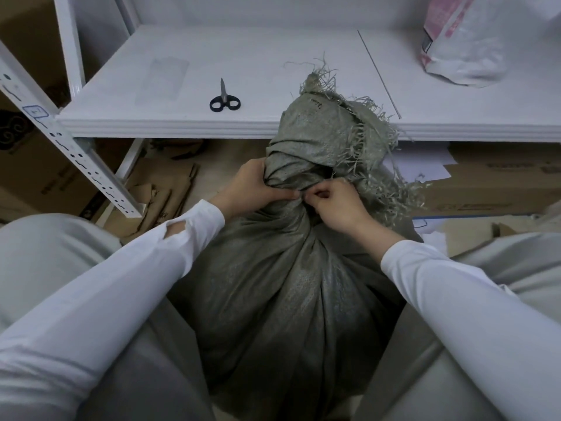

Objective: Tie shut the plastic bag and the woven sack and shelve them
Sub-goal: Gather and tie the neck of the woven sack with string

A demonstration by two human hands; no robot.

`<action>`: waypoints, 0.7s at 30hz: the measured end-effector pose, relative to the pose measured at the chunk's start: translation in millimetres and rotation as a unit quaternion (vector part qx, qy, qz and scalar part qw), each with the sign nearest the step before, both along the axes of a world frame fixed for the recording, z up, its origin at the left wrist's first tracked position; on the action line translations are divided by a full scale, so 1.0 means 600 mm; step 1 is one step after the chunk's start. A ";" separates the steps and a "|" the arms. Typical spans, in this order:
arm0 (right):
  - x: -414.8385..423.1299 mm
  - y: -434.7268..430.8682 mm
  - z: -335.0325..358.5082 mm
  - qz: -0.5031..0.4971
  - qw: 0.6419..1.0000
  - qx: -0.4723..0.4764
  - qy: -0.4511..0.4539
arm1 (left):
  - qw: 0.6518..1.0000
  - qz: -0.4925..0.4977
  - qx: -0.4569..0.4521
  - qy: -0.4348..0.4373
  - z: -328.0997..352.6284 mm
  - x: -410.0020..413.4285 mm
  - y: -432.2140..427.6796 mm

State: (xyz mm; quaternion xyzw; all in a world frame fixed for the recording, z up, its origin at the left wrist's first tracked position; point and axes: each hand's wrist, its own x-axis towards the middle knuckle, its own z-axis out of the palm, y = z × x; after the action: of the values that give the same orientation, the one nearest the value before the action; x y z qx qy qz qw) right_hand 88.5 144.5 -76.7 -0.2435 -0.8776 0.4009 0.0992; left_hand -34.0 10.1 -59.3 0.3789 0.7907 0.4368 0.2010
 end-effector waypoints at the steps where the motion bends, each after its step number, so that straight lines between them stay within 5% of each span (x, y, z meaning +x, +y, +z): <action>1: -0.001 0.000 -0.001 0.005 1.000 0.011 -0.006 | 1.000 -0.002 -0.005 0.010 0.000 0.000 0.000; 14: -0.003 -0.007 -0.002 -0.049 0.999 0.004 0.011 | 0.989 0.038 -0.087 0.117 0.005 0.002 0.003; 21: 0.010 -0.022 0.011 -0.058 0.989 0.117 0.068 | 0.984 0.069 -0.132 0.102 0.011 0.008 0.002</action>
State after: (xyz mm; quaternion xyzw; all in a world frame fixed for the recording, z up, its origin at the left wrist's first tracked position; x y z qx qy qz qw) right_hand 94.5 131.6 -69.9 -0.2527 -0.8941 0.3046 0.2095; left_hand -28.9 11.6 -52.7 0.3363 0.8819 0.3007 0.1367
